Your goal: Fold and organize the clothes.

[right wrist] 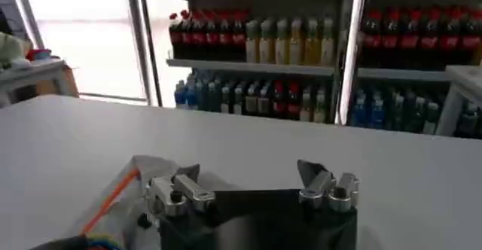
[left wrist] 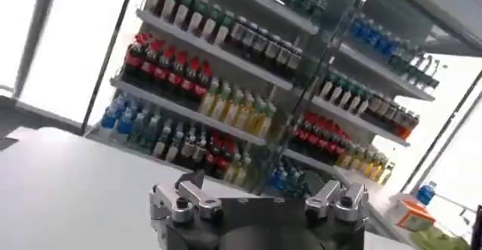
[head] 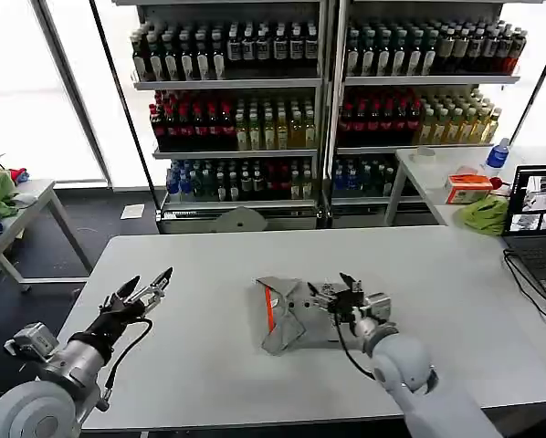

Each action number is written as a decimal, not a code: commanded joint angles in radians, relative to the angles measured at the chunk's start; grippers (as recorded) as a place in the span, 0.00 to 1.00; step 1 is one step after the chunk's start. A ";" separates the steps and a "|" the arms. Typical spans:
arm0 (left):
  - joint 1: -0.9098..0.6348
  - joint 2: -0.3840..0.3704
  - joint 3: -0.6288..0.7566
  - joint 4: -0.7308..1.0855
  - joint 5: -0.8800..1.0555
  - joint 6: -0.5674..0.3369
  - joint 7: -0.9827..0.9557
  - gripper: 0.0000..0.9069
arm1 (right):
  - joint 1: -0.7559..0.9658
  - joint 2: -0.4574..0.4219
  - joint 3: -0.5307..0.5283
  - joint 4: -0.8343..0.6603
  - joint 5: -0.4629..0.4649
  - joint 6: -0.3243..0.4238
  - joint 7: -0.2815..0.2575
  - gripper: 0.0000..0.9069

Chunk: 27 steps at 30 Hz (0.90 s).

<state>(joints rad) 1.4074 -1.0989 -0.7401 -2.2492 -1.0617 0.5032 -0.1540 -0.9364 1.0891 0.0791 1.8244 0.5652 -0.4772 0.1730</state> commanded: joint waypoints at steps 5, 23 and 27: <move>0.017 -0.031 0.006 -0.005 0.033 0.004 0.000 1.00 | -0.012 0.107 -0.164 -0.003 -0.035 -0.104 0.300 1.00; 0.010 -0.039 0.049 -0.002 0.072 0.004 0.010 1.00 | -0.014 0.068 0.009 0.170 0.030 0.133 0.111 1.00; 0.019 -0.043 0.039 -0.004 0.094 -0.002 0.023 1.00 | -0.071 0.017 0.096 0.248 -0.044 0.216 0.014 1.00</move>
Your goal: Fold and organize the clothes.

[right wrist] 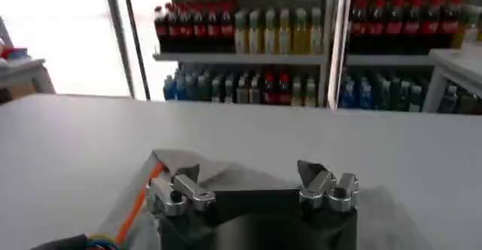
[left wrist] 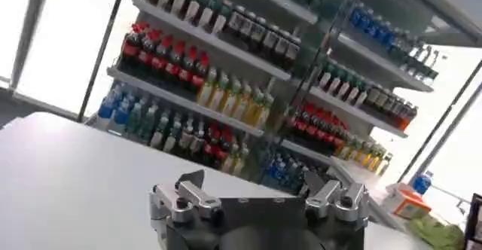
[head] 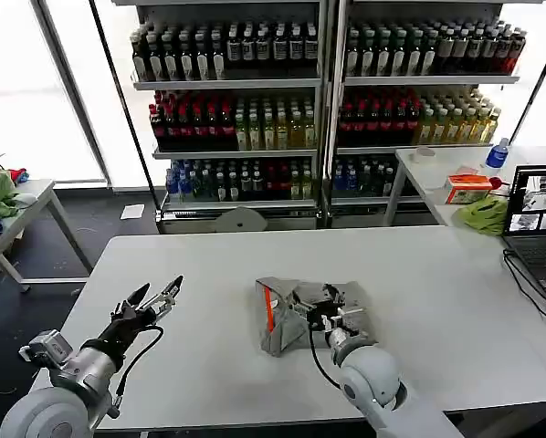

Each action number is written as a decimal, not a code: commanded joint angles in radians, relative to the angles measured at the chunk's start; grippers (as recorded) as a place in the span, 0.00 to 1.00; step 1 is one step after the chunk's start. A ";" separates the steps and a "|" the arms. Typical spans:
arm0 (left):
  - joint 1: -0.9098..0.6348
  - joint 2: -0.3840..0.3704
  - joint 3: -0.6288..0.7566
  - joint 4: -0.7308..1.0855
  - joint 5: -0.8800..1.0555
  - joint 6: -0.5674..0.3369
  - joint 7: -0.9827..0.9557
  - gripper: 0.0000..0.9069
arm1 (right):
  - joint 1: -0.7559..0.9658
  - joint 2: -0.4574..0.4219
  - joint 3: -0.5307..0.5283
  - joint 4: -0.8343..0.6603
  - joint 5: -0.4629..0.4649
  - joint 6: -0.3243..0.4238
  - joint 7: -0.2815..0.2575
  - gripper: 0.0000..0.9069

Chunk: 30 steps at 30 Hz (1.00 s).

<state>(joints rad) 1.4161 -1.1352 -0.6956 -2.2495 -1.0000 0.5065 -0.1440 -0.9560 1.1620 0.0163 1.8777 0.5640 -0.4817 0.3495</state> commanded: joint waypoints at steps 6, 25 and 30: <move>0.044 -0.042 -0.030 -0.006 0.160 -0.085 0.065 1.00 | -0.219 -0.100 0.294 0.222 -0.082 0.337 -0.234 1.00; 0.269 -0.272 -0.220 -0.016 0.696 -0.586 0.424 1.00 | -0.685 -0.106 0.644 0.232 -0.031 0.573 -0.453 1.00; 0.297 -0.291 -0.212 -0.018 0.712 -0.663 0.465 1.00 | -0.675 -0.085 0.618 0.231 -0.037 0.573 -0.454 1.00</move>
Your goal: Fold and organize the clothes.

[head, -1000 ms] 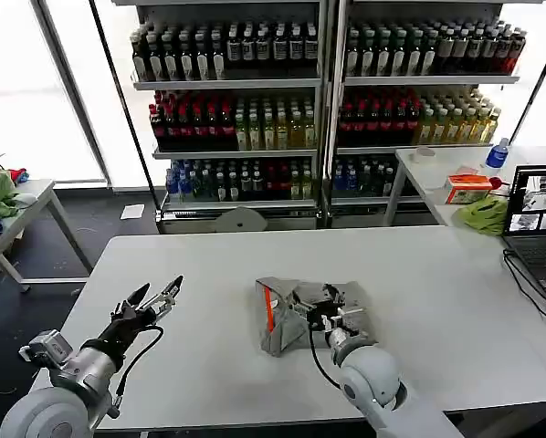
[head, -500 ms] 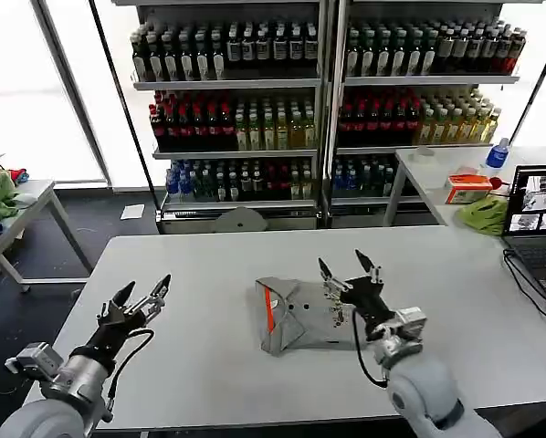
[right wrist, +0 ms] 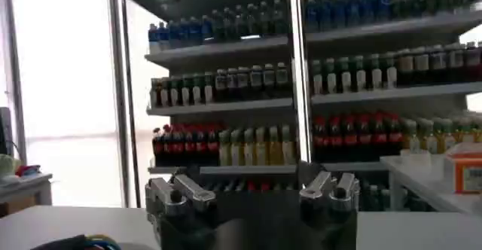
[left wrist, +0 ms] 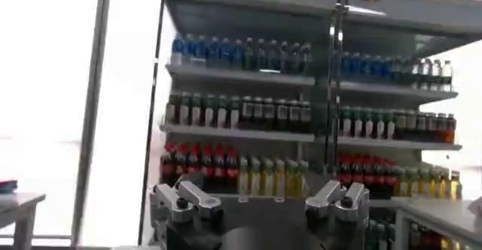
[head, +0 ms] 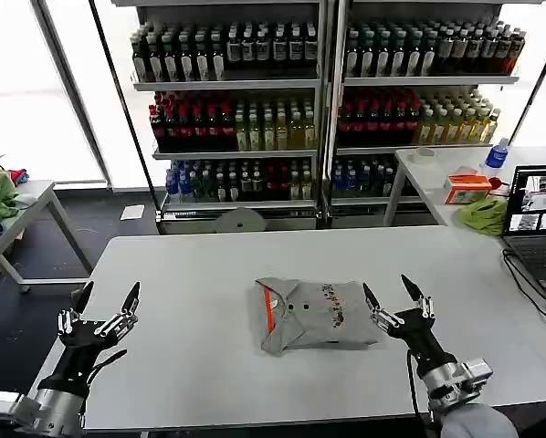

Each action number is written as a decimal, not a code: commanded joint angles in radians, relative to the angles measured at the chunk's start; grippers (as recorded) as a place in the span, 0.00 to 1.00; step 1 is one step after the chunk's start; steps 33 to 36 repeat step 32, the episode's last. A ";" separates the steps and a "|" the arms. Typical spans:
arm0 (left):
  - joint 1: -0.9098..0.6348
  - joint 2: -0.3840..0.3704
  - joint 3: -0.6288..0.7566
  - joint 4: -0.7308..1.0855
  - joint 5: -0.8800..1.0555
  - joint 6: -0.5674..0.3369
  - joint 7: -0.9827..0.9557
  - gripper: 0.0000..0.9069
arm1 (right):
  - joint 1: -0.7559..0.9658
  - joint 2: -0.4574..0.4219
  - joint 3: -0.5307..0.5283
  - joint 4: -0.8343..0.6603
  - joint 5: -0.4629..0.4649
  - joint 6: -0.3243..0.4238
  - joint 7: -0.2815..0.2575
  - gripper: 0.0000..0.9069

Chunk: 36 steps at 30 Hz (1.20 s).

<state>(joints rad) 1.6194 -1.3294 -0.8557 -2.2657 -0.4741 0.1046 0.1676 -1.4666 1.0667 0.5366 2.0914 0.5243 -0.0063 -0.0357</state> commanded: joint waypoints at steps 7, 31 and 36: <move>0.117 -0.105 -0.041 0.007 0.240 -0.295 0.153 1.00 | -0.147 0.025 0.064 0.011 -0.020 0.097 -0.084 1.00; 0.224 -0.124 -0.057 0.033 0.275 -0.246 0.167 1.00 | -0.347 0.031 0.128 0.063 -0.032 0.161 -0.117 1.00; 0.226 -0.124 -0.056 0.034 0.274 -0.247 0.166 1.00 | -0.349 0.032 0.129 0.061 -0.032 0.162 -0.118 1.00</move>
